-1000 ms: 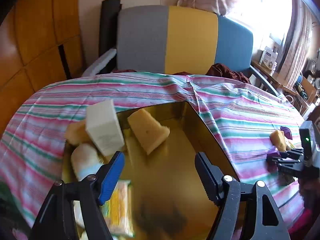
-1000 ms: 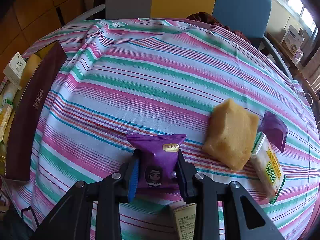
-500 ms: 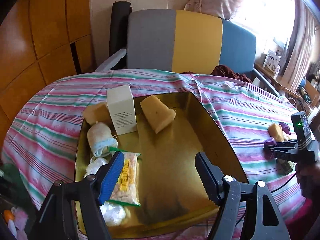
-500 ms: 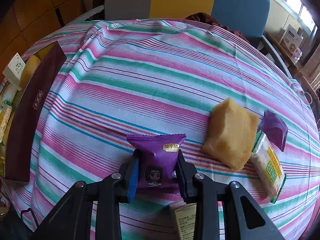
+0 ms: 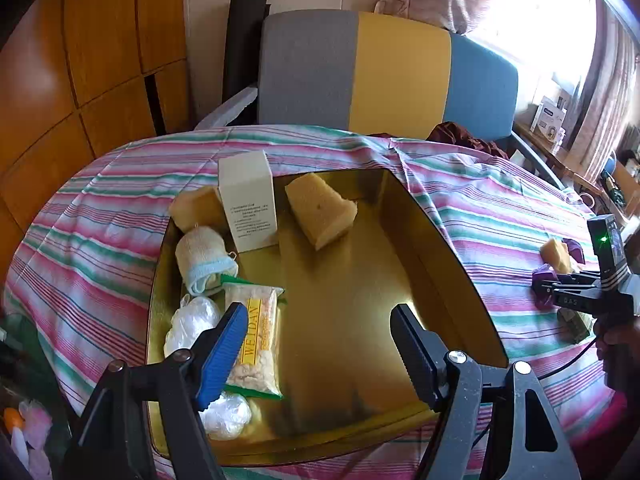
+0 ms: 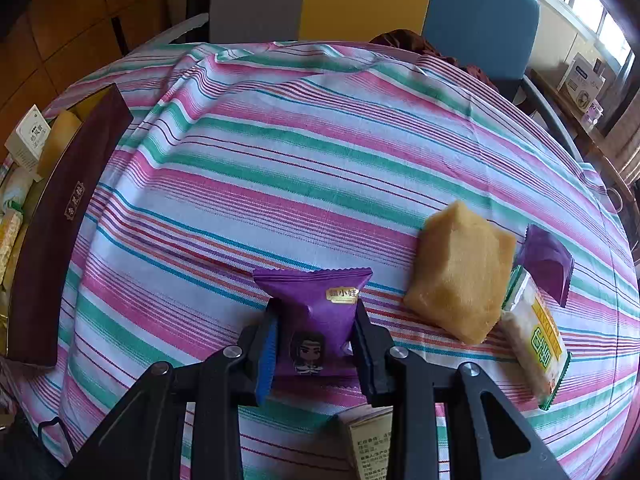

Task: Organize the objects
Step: 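Carry the purple snack packet into the gold tray and open the right gripper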

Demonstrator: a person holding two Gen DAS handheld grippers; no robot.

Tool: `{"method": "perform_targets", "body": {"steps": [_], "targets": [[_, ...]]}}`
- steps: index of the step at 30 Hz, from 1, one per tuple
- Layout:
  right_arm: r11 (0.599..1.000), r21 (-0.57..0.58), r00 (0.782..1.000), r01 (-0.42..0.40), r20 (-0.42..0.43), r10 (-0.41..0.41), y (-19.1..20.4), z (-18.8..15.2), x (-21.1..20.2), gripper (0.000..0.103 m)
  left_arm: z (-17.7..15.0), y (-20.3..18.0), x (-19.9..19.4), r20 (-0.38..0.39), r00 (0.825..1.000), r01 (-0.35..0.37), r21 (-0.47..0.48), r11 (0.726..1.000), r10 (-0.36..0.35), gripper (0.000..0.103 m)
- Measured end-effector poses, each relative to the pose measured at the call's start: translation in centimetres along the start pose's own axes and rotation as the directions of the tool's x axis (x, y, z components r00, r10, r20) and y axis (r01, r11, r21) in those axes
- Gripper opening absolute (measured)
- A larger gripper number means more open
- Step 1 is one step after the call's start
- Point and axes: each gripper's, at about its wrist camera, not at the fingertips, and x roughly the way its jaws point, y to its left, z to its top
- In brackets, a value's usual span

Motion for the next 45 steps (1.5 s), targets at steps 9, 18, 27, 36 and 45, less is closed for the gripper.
{"method": "perform_targets", "body": {"steps": [9, 18, 27, 36, 45], "targets": [[0.996, 0.074, 0.997, -0.054, 0.059, 0.05, 0.8, 1.6, -3.5, 0.032, -1.0, 2.5, -1.3, 0.018, 1.0, -0.018, -0.035, 0.999, 0.019, 0.074], [0.965, -0.076, 0.954, -0.251, 0.151, 0.26, 11.9, 4.4, -9.4, 0.032, -2.5, 7.4, -2.2, 0.022, 0.996, -0.081, -0.146, 0.986, 0.085, 0.074], [0.912, -0.217, 0.928, -0.347, 0.06, 0.367, 23.4, 6.7, -7.6, 0.032, -3.0, 8.6, -3.1, 0.043, 0.991, -0.117, -0.159, 0.98, 0.125, 0.077], [0.927, -0.222, 0.953, -0.303, -0.066, 0.296, 27.7, 8.5, -1.8, 0.031, -3.6, 9.8, -2.4, 0.016, 0.994, -0.102, -0.191, 0.976, 0.107, 0.078], [0.935, -0.231, 0.962, -0.269, -0.107, 0.25, 29.4, 9.5, 0.6, 0.032, -4.1, 11.1, -1.7, -0.004, 0.995, -0.098, -0.225, 0.969, 0.1, 0.078]]}}
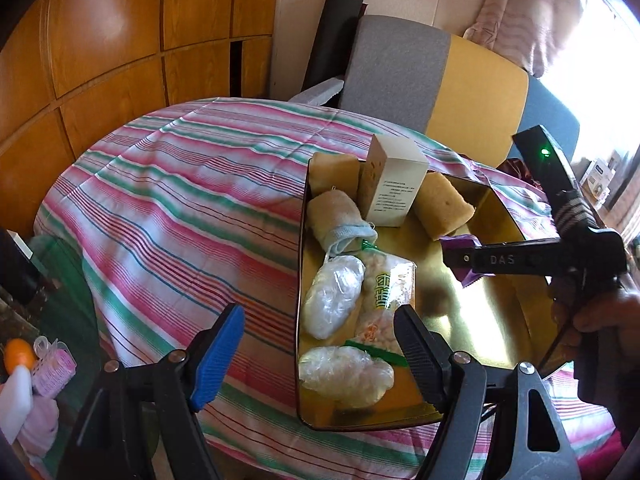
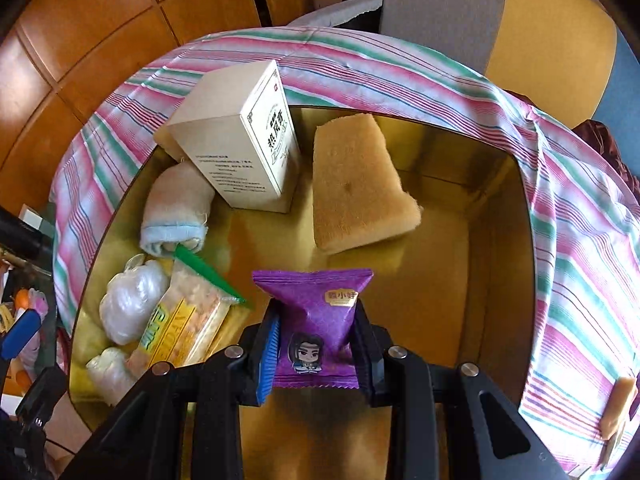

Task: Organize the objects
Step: 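Carry the purple snack packet into the gold tray and open the right gripper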

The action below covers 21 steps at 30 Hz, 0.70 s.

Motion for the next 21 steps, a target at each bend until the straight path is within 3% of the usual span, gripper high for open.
{"method": "perform_targets", "body": {"steps": [9, 12, 14, 21], "targets": [[1.0, 0.016, 1.0, -0.024, 0.0, 0.024, 1.2, 1.0, 1.3, 0.033, -0.2, 0.0, 0.1, -0.003, 1.0, 0.002, 0.0, 1.0, -0.002, 0.079], [0.997, 0.041, 0.998, -0.058, 0.017, 0.058, 0.8, 0.9, 1.0, 0.04, -0.2, 0.1, 0.0, -0.002, 1.0, 0.003, 0.0, 1.0, -0.003, 0.08], [0.994, 0.056, 0.996, -0.089, 0.036, 0.087, 0.6, 0.8, 0.4, 0.044, -0.3, 0.1, 0.0, -0.001, 1.0, 0.003, -0.003, 1.0, -0.003, 0.08], [0.99, 0.08, 0.988, -0.12, 0.11, 0.111, -0.5, -0.8, -2.7, 0.044, -0.1, 0.1, -0.3, 0.011, 1.0, -0.003, -0.006, 1.0, 0.003, 0.08]]}}
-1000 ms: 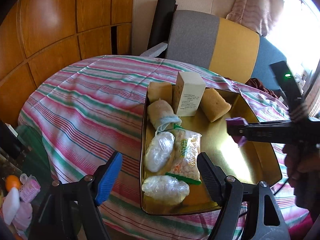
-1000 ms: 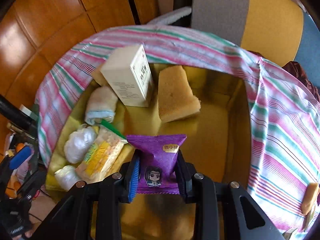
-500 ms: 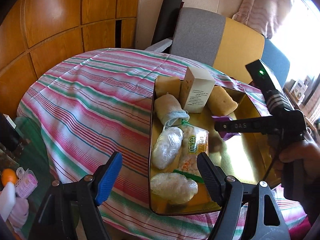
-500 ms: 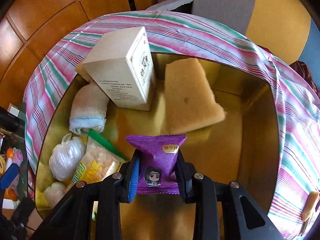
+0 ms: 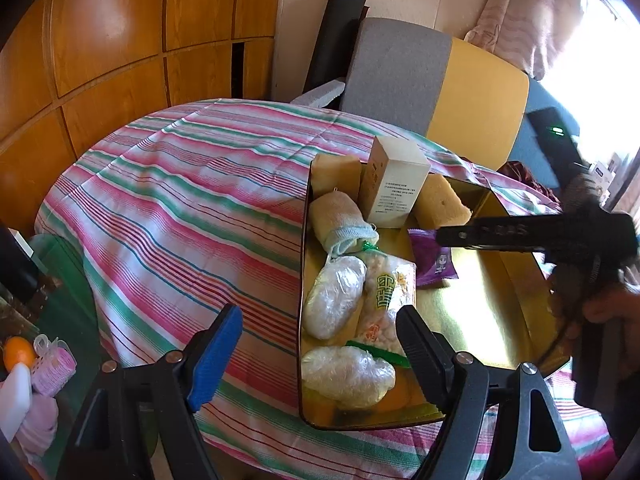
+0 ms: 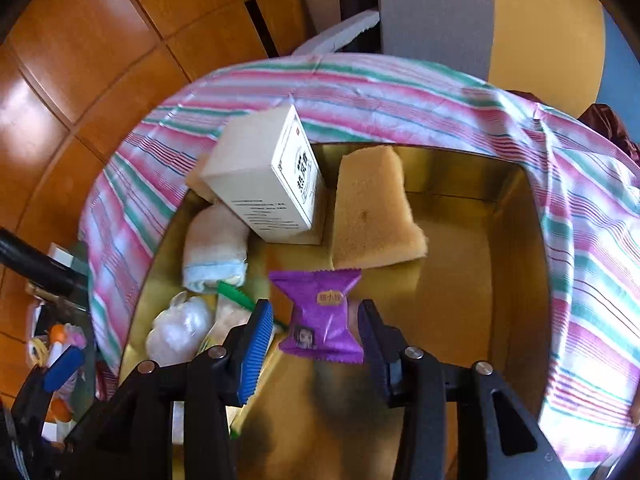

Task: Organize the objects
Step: 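Carry the purple snack packet into the gold tray and open the right gripper, then move both open grippers back over the remaining items on the cloth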

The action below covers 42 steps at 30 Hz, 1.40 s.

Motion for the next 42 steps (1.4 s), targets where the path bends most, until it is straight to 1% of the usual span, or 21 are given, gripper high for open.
{"method": "perform_targets", "body": {"steps": [5, 10, 13, 21, 28, 32, 34, 36, 38, 40, 42], "targets": [[0.999, -0.013, 0.999, 0.036, 0.039, -0.035, -0.3, -2.0, -2.3, 0.044, 0.2, -0.2, -0.4, 0.012, 1.0, -0.001, 0.003, 1.0, 0.001, 0.08], [0.997, -0.015, 0.995, 0.07, 0.072, -0.069, -1.1, -4.2, -4.9, 0.044, 0.2, -1.1, -1.1, 0.031, 0.999, 0.005, 0.029, 1.0, -0.006, 0.081], [0.997, 0.003, 0.993, 0.082, 0.087, -0.082, -2.2, -5.2, -6.2, 0.044, 0.2, -1.7, -1.5, 0.038, 0.999, 0.008, 0.05, 0.999, -0.01, 0.081], [0.988, 0.096, 0.983, 0.123, 0.122, -0.134, -6.6, -8.2, -9.7, 0.045, 0.2, -3.6, -1.9, 0.04, 0.999, 0.015, 0.096, 0.995, -0.019, 0.081], [0.96, 0.208, 0.968, 0.187, 0.129, -0.216, -12.3, -11.6, -13.1, 0.045, 0.4, -5.5, -2.1, 0.04, 0.999, 0.03, 0.145, 0.989, -0.036, 0.081], [0.927, 0.294, 0.952, 0.232, 0.129, -0.279, -15.9, -13.9, -15.4, 0.045, 0.6, -6.9, -1.9, 0.037, 0.998, 0.045, 0.182, 0.982, -0.053, 0.081], [0.904, 0.348, 0.942, 0.25, 0.129, -0.311, -17.9, -15.3, -16.6, 0.045, 0.7, -7.7, -1.8, 0.035, 0.997, 0.057, 0.201, 0.978, -0.065, 0.081], [0.875, 0.405, 0.931, 0.266, 0.129, -0.343, -19.7, -16.6, -17.9, 0.045, 0.9, -8.8, -1.7, 0.033, 0.996, 0.076, 0.227, 0.971, -0.086, 0.081], [0.836, 0.468, 0.915, 0.286, 0.125, -0.383, -21.6, -17.9, -19.2, 0.045, 1.0, -9.9, -1.5, 0.023, 0.994, 0.101, 0.249, 0.963, -0.11, 0.081], [0.799, 0.529, 0.905, 0.285, 0.126, -0.407, -23.3, -19.3, -20.5, 0.045, 1.1, -11.2, -1.4, 0.011, 0.99, 0.13, 0.27, 0.954, -0.138, 0.081], [0.76, 0.586, 0.896, 0.282, 0.123, -0.427, -24.7, -20.6, -21.6, 0.045, 1.2, -13.1, -1.2, -0.002, 0.985, 0.163, 0.306, 0.938, -0.171, 0.081]]}}
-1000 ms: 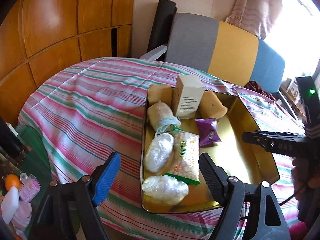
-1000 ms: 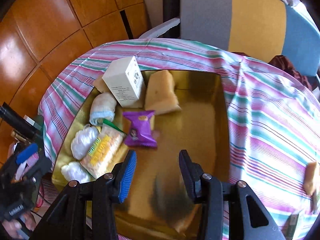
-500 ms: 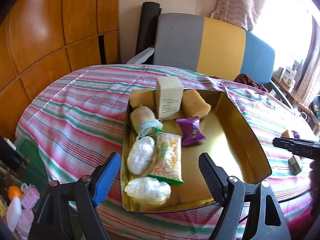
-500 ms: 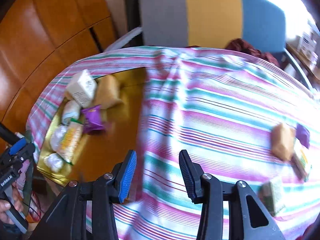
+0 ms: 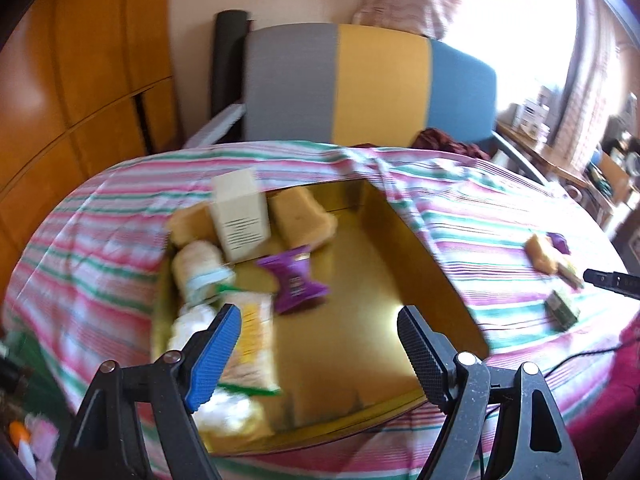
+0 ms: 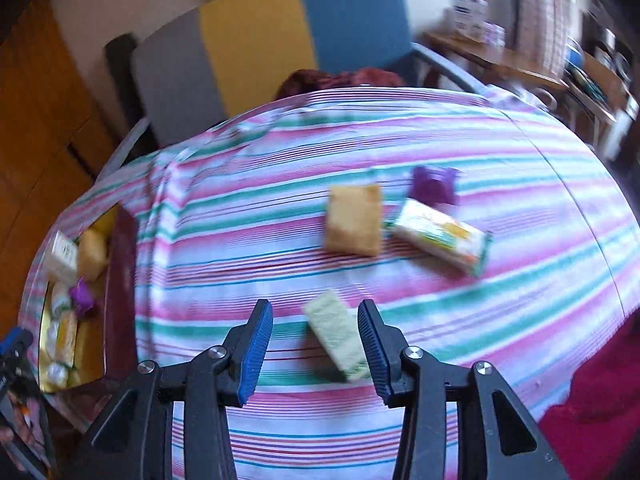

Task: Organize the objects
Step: 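Move both open grippers back over the remaining items on the cloth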

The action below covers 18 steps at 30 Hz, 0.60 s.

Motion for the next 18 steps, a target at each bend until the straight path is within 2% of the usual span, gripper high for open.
{"method": "perform_targets", "body": {"steps": [4, 8, 11, 16, 18], "targets": [[0.993, 0.107, 0.998, 0.05, 0.029, -0.053, -3.6, -0.3, -1.3, 0.045, 1.4, -3.7, 0.6, -0.007, 0.996, 0.089, 0.075, 0.993, -0.089, 0.081], [0.983, 0.173, 0.996, 0.063, 0.052, -0.073, -6.0, -0.6, -2.4, 0.045, 2.7, -8.3, 2.2, -0.064, 0.976, 0.213, 0.117, 0.97, -0.207, 0.081], [0.977, 0.201, 0.995, 0.069, 0.062, -0.083, -7.2, -0.8, -2.9, 0.045, 3.4, -12.3, 3.7, -0.136, 0.943, 0.323, 0.133, 0.937, -0.305, 0.079], [0.968, 0.243, 0.995, 0.063, 0.059, -0.08, -8.7, -1.3, -2.7, 0.045, 3.4, -18.8, 5.9, -0.234, 0.9, 0.412, 0.176, 0.894, -0.368, 0.077], [0.965, 0.257, 0.996, 0.051, 0.058, -0.068, -9.1, -1.5, -2.5, 0.045, 3.3, -21.5, 7.2, -0.293, 0.871, 0.452, 0.17, 0.876, -0.393, 0.072]]}}
